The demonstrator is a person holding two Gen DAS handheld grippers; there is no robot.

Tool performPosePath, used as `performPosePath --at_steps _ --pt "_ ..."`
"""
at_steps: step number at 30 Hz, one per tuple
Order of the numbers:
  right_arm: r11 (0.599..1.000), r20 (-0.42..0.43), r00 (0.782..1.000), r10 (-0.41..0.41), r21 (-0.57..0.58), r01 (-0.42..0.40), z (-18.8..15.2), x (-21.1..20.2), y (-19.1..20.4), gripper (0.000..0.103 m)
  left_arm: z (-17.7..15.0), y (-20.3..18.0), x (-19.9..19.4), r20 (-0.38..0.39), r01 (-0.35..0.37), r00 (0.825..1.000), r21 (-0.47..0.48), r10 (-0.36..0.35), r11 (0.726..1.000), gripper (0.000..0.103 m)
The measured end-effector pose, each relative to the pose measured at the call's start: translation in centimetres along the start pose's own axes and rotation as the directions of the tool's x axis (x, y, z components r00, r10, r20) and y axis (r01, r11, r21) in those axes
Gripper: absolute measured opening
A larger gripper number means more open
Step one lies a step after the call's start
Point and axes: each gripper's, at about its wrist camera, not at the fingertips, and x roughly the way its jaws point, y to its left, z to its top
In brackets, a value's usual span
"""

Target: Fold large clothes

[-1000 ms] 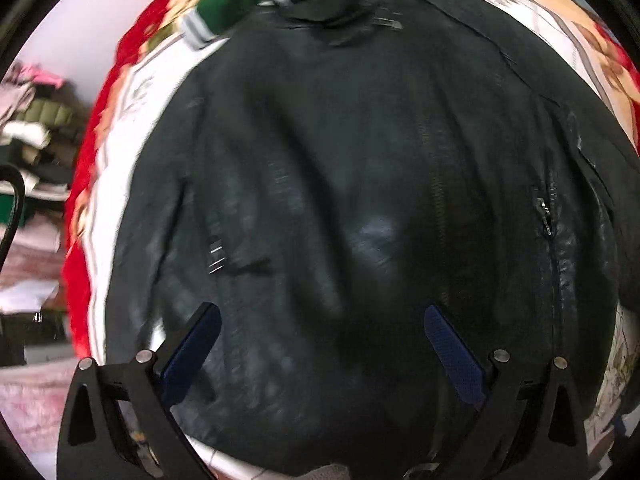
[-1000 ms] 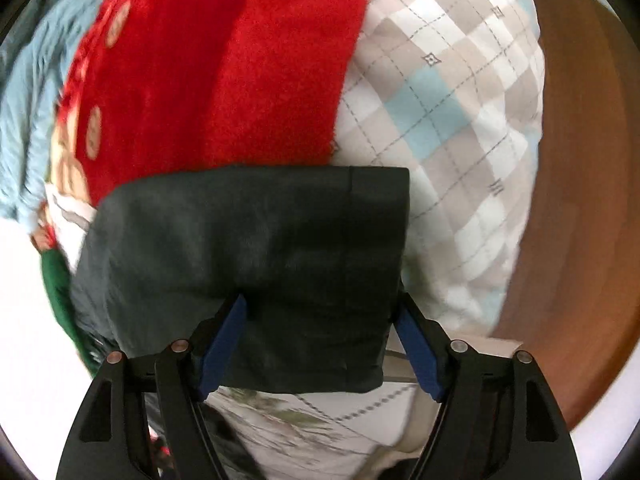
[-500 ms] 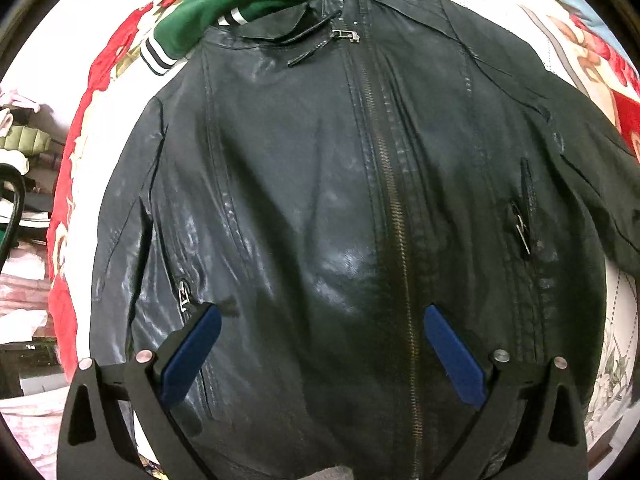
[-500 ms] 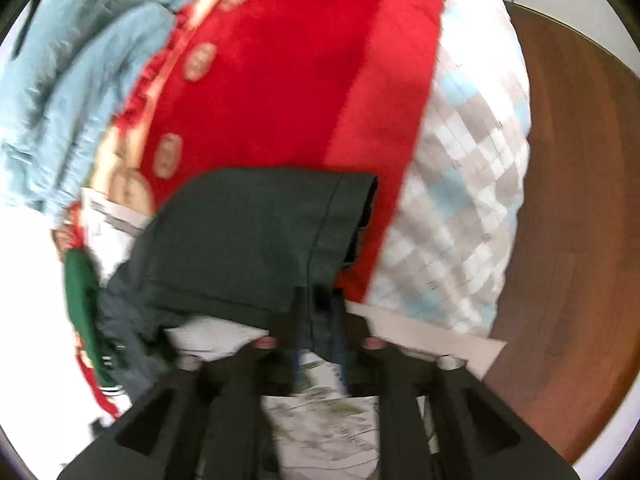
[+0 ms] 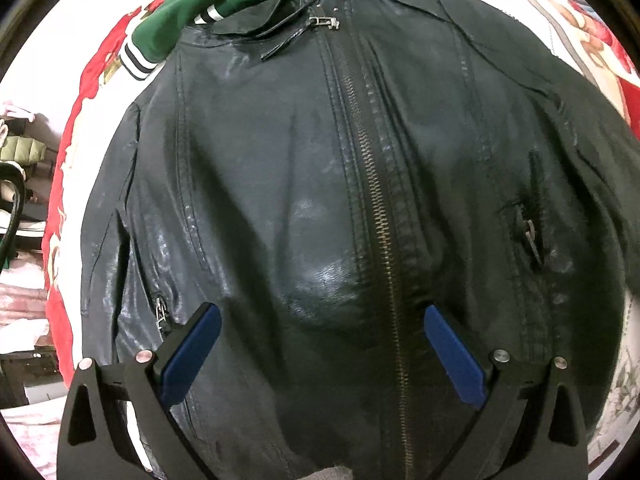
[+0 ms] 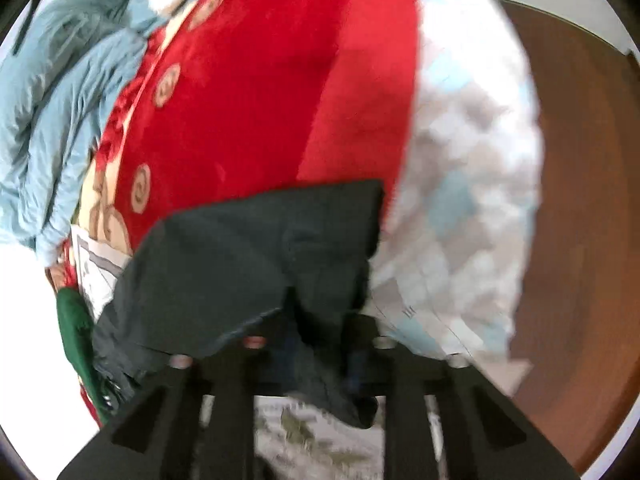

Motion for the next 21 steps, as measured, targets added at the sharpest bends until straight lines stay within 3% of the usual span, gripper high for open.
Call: performPosePath --at_steps 2,4,8,13,17,21 --pt "0.999 0.014 1.000 0.028 0.028 -0.029 -0.3 -2.6 0.2 0.015 0.2 0.1 -0.8 0.001 0.016 1.000 -0.003 -0.016 1.000 0.103" --pt "0.999 0.035 0.999 0.026 -0.030 -0.025 -1.2 -5.2 2.6 0.015 0.3 0.6 -1.7 0.008 0.030 1.000 -0.006 -0.030 1.000 0.103" --pt "0.996 0.026 0.999 -0.018 -0.089 0.021 -1.8 -8.4 5.6 0.014 0.7 1.7 -3.1 0.034 0.043 0.999 -0.019 -0.043 0.999 0.103" --pt "0.997 0.009 0.998 -0.056 -0.046 0.057 -2.2 -10.9 5.0 0.014 0.9 2.7 -3.8 0.042 0.074 0.996 -0.036 -0.073 0.997 0.103" --pt "0.998 0.008 1.000 0.020 -0.058 -0.019 -2.8 -12.2 5.9 0.013 0.9 3.4 -3.9 0.040 0.085 0.996 -0.047 -0.083 0.995 0.103" --pt "0.968 -0.025 0.990 0.137 -0.207 -0.140 -5.0 -12.8 13.4 0.013 1.0 5.6 -3.4 0.037 0.071 0.997 -0.095 -0.068 0.993 0.103"
